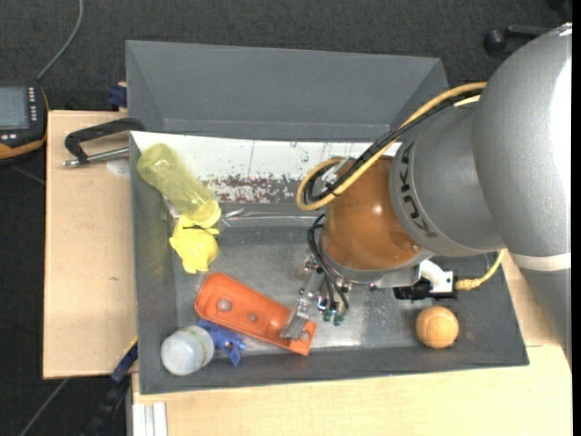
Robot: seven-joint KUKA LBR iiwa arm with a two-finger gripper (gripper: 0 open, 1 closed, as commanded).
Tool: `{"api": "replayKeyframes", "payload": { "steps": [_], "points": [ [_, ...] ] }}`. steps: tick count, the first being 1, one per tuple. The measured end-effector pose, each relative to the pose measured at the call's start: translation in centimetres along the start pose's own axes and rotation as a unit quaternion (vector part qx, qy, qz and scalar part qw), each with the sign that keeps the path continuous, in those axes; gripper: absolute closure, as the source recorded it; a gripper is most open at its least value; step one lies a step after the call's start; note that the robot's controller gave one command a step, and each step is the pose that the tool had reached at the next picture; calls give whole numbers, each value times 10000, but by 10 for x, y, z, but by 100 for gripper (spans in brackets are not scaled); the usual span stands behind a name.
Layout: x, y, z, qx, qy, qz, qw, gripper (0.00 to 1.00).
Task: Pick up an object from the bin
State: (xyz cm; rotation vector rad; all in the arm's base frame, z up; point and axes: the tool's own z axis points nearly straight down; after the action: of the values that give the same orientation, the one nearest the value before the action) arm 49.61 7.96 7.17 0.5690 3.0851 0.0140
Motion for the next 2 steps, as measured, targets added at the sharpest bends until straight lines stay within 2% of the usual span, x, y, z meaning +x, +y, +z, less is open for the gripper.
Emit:
{"api": "replayKeyframes", "payload": {
  "steps": [1,2],
  "points": [
    [-2,14,1,-15,-29,203,9998,0],
    [7,40,1,-16,-16,-206,9998,100]
  ]
}}
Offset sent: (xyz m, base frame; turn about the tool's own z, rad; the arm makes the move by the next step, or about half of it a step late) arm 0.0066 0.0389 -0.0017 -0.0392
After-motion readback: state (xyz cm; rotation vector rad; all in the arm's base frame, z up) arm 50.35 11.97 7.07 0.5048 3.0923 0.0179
